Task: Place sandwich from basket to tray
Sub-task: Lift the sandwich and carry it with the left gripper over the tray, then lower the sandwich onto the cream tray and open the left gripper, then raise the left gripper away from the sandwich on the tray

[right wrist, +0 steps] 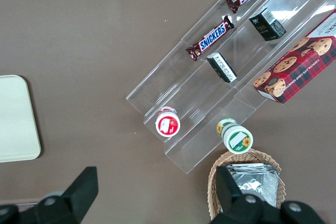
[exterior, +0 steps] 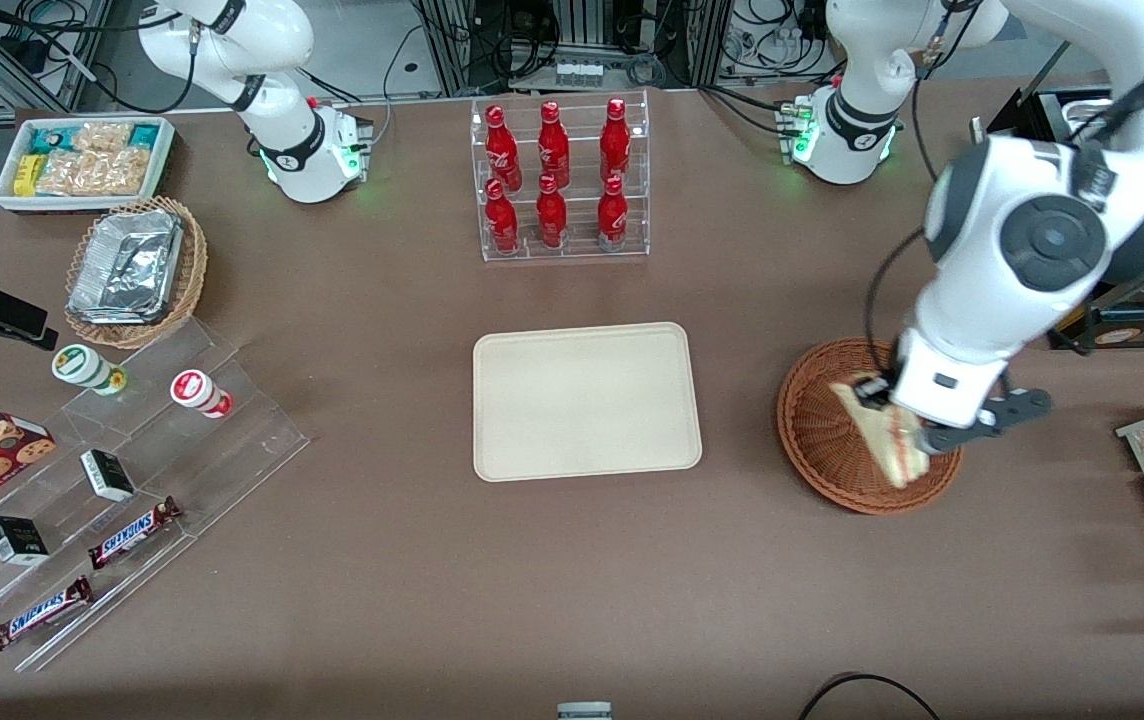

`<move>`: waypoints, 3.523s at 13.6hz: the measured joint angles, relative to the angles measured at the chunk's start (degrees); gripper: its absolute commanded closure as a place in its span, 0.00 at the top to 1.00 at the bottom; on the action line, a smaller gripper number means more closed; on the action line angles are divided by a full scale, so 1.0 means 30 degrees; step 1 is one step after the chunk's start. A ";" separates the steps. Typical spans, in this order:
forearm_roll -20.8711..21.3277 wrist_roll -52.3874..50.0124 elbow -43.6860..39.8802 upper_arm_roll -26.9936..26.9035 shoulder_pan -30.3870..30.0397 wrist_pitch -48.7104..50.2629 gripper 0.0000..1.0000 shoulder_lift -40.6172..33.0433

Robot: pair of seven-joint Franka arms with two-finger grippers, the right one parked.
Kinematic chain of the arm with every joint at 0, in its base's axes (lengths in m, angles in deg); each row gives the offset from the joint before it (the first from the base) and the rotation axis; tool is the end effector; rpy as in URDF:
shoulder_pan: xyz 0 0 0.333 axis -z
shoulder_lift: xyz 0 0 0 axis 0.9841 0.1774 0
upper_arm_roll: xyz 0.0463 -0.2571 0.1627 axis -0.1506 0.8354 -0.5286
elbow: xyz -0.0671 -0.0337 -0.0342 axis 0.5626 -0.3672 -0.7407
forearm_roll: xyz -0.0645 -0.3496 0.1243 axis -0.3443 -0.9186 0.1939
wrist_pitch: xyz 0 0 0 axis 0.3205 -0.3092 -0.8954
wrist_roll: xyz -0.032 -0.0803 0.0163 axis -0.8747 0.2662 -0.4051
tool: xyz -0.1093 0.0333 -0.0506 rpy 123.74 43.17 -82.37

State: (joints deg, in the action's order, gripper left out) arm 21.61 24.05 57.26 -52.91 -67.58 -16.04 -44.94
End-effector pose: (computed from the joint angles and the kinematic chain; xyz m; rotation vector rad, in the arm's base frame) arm 0.5804 -0.1964 0.4703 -3.0669 -0.4032 -0.0214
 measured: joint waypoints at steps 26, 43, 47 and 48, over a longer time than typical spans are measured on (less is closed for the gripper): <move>-0.0337 -0.2751 -0.4172 0.0171 0.9353 -0.5085 1.00 1.0569; -0.0323 -0.3010 -0.5385 -0.0322 0.4641 0.4103 1.00 0.1804; -0.0305 0.0135 -0.4216 -0.0362 0.1442 0.4281 1.00 0.0433; -0.0309 0.1373 -0.3764 -0.0368 0.0575 0.4281 1.00 -0.0042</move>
State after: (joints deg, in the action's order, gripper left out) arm 20.69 28.17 45.97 -54.02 -65.85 -3.20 -45.07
